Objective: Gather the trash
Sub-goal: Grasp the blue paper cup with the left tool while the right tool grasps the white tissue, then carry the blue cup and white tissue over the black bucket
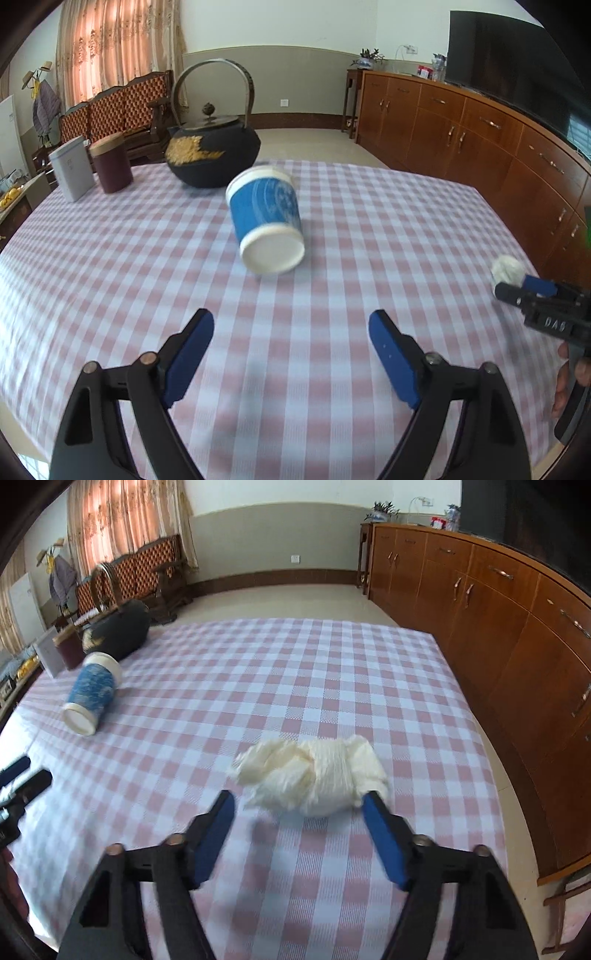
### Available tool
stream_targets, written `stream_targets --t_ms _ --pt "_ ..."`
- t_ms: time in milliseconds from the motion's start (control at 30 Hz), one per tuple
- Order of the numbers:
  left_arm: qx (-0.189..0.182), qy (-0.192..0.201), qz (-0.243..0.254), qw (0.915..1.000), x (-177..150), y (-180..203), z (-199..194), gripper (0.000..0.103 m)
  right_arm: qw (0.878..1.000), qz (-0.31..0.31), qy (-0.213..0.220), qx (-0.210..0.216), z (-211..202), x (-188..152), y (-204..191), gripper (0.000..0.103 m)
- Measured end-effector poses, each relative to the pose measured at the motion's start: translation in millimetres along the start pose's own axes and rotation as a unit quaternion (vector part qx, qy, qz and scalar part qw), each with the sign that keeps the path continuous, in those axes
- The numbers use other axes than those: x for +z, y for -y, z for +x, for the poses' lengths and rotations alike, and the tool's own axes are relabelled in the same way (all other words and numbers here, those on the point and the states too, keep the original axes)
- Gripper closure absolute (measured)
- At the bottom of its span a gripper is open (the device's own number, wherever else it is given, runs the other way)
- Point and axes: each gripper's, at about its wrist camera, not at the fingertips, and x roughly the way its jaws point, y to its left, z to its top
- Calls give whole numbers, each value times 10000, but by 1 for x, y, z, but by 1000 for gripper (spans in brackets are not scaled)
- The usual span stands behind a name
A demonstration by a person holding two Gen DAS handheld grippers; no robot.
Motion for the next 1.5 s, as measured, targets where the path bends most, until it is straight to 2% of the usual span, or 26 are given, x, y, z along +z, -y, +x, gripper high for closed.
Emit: stream_targets --t_ms 200,400,533,600,633,700,967,1100,1267,1500 --pt "168 -55 -37 9998 30 -5 35 16 9999 -108 -23 17 26 26 9 50" --pt "149 -191 -95 9997 45 -15 56 19 9998 -65 39 190 39 50 5 56" --pt "119 -368 -59 9992 50 -11 71 30 9996 -150 12 250 43 52 -8 61" --pt "190 -440 9 9989 52 -8 77 31 9994 -180 3 300 43 51 -14 63" --pt "204 -503 18 9985 52 -7 80 40 9993 -212 13 299 42 51 -16 64" --pt "322 -475 60 9983 51 -6 81 43 9992 -252 37 319 39 49 -21 68" --pt "65 -51 357 9993 40 18 28 45 9988 -371 192 268 11 39 -23 69" --pt "-70 116 467 9988 32 33 -2 46 9986 -327 327 259 -16 28 -20 69" --pt "-249 212 538 9980 20 51 -36 45 9981 -270 519 190 -55 7 -12 69" --pt "-465 233 667 9964 1 68 -65 46 9972 -291 686 40 -103 -19 -6 69"
